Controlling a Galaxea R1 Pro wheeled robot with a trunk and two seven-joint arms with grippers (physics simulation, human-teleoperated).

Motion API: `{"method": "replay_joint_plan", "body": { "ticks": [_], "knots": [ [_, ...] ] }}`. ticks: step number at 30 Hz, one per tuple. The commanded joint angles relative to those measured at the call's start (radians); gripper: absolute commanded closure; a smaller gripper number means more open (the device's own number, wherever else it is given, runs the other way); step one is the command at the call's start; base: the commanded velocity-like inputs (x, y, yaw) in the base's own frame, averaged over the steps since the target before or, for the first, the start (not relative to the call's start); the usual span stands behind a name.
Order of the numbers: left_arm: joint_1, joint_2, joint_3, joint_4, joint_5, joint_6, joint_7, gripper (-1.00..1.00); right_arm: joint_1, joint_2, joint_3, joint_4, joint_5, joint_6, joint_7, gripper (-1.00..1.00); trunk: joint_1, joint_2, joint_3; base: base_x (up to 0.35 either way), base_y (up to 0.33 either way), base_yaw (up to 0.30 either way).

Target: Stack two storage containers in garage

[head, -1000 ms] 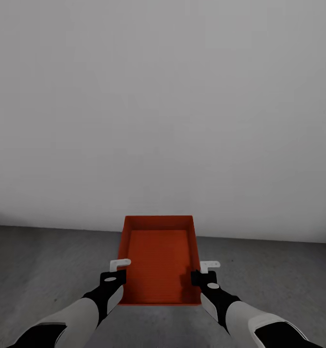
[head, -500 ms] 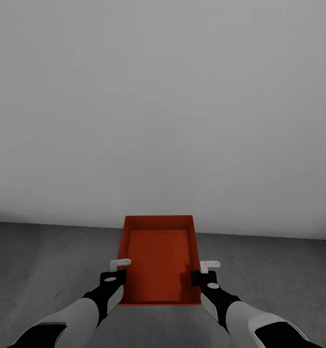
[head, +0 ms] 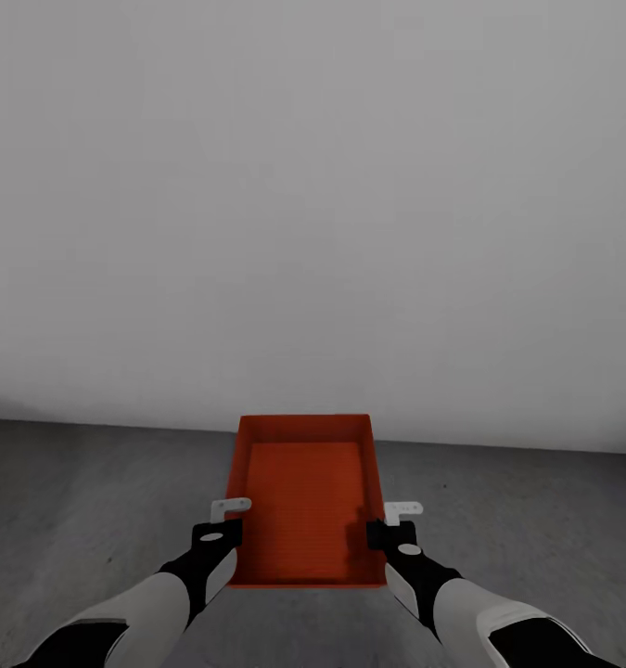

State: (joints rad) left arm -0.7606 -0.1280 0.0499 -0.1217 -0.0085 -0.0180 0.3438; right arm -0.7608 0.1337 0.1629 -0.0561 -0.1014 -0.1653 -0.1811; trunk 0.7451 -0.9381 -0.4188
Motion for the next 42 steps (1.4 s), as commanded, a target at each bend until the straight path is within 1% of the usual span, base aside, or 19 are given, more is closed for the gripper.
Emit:
{"method": "replay_joint_plan", "body": {
  "ticks": [1,27,42],
  "knots": [
    [0.001,0.033,0.011,0.003,0.007,-0.002,0.005,1.0,-0.002,-0.016,-0.062,-0.022,-0.006,-0.029,-0.015,1.0,0.0,-0.001,-0.003,0.0,0.0,0.0],
    [0.0,0.032,0.012,0.004,0.007,-0.001,0.006,1.0,-0.002,-0.016,-0.062,-0.022,-0.006,-0.029,-0.016,1.0,0.0,-0.001,-0.045,0.0,0.0,0.0],
    [0.0,0.031,0.011,0.004,0.007,0.0,0.006,1.0,-0.002,-0.016,-0.062,-0.022,-0.006,-0.029,-0.017,1.0,0.058,-0.106,-0.116,0.0,0.0,0.0]
  ]
}}
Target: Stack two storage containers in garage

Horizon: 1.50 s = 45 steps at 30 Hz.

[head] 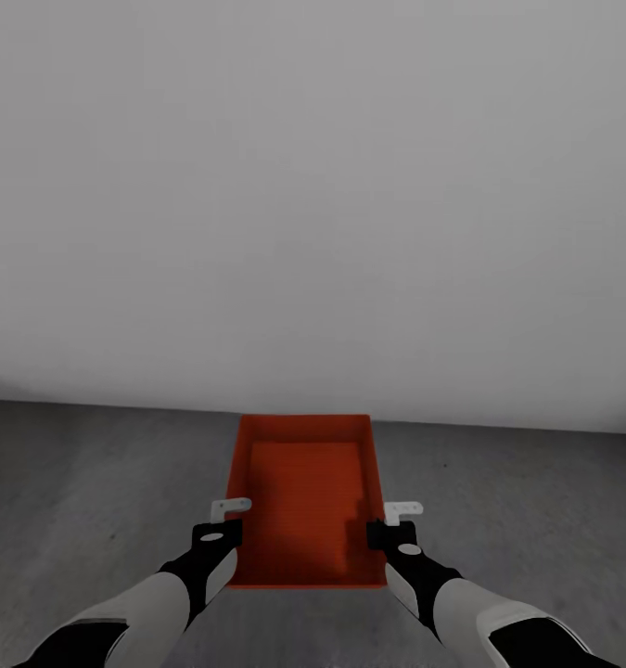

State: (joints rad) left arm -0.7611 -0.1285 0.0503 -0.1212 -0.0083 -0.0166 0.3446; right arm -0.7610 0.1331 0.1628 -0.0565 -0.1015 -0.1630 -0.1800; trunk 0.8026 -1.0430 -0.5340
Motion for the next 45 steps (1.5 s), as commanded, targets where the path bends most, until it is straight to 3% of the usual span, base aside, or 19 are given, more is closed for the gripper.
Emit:
{"method": "replay_joint_plan", "body": {
  "ticks": [1,6,45],
  "knots": [
    [0.001,0.032,0.011,0.003,0.007,-0.002,0.005,1.0,-0.001,-0.015,-0.062,-0.022,-0.006,-0.032,-0.018,1.0,0.004,-0.008,-0.006,0.0,0.0,0.0],
    [0.0,0.032,0.011,0.003,0.007,-0.002,0.005,1.0,-0.001,-0.015,-0.062,-0.022,-0.006,-0.032,-0.018,1.0,0.023,-0.043,-0.03,0.0,0.0,0.0],
    [0.0,0.032,0.012,0.005,0.008,-0.002,0.007,1.0,-0.001,-0.015,-0.061,-0.022,-0.006,-0.032,-0.019,1.0,0.023,-0.043,-0.093,0.0,0.0,0.0]
  ]
}}
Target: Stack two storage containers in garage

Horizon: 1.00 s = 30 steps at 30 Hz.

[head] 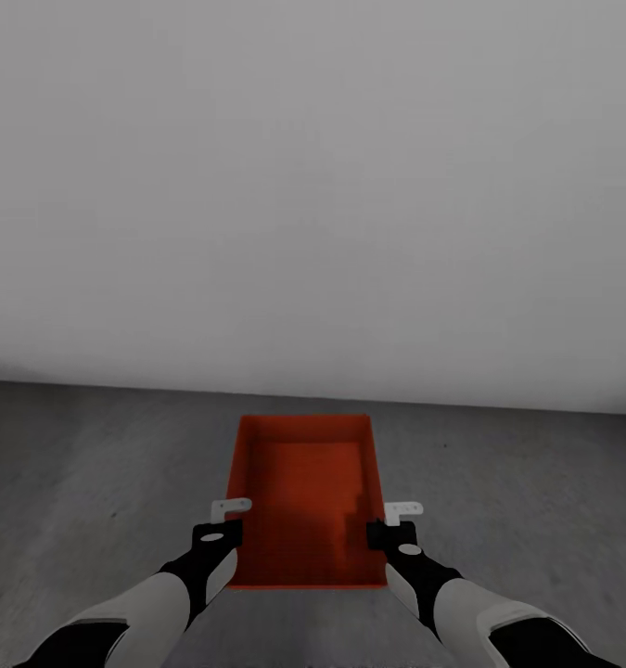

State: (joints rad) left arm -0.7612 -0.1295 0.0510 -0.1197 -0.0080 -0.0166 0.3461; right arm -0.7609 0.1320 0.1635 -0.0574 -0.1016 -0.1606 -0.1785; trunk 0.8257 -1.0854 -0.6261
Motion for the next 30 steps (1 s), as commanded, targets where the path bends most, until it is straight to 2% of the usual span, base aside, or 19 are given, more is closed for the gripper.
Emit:
{"method": "replay_joint_plan", "body": {
  "ticks": [1,30],
  "knots": [
    [0.001,0.033,0.011,0.003,0.007,-0.002,0.005,1.0,-0.001,-0.014,-0.062,-0.021,-0.006,-0.034,-0.021,1.0,0.0,-0.001,-0.003,0.0,0.0,0.0],
    [0.0,0.033,0.011,0.003,0.008,-0.002,0.005,1.0,-0.001,-0.013,-0.062,-0.021,-0.006,-0.034,-0.02,1.0,0.0,-0.001,-0.05,0.0,0.0,0.0]
  ]
}}
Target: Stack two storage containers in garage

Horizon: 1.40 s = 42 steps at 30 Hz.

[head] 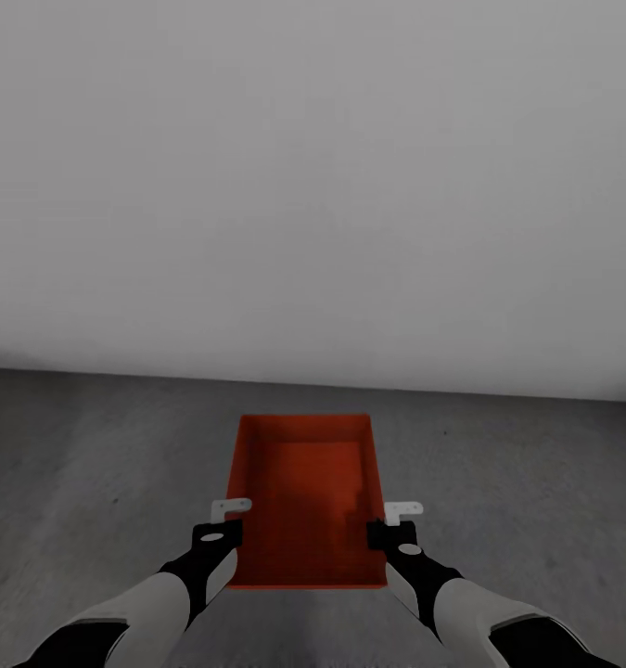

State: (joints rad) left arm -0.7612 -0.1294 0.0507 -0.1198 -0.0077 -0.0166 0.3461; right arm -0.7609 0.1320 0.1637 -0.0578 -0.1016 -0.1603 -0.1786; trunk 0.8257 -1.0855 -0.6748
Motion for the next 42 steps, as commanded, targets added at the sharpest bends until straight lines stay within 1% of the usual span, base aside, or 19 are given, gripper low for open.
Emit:
{"method": "replay_joint_plan", "body": {
  "ticks": [1,33,39,42],
  "knots": [
    [0.0,0.033,0.011,0.003,0.007,-0.002,0.005,1.0,-0.001,-0.014,-0.063,-0.02,-0.006,-0.034,-0.02,1.0,0.0,-0.001,-0.002,0.0,0.0,0.0],
    [0.001,0.033,0.011,0.003,0.006,-0.002,0.005,1.0,-0.001,-0.013,-0.062,-0.02,-0.006,-0.034,-0.02,1.0,0.0,-0.001,-0.054,0.0,0.0,0.0],
    [0.001,0.033,0.011,0.003,0.006,-0.002,0.006,1.0,-0.001,-0.014,-0.062,-0.02,-0.006,-0.032,-0.022,1.0,0.0,-0.001,-0.058,0.0,0.0,0.0],
    [0.001,0.033,0.011,0.003,0.006,-0.002,0.006,1.0,-0.001,-0.015,-0.062,-0.02,-0.006,-0.03,-0.022,1.0,0.011,-0.022,-0.067,0.0,0.0,0.0]
  ]
}}
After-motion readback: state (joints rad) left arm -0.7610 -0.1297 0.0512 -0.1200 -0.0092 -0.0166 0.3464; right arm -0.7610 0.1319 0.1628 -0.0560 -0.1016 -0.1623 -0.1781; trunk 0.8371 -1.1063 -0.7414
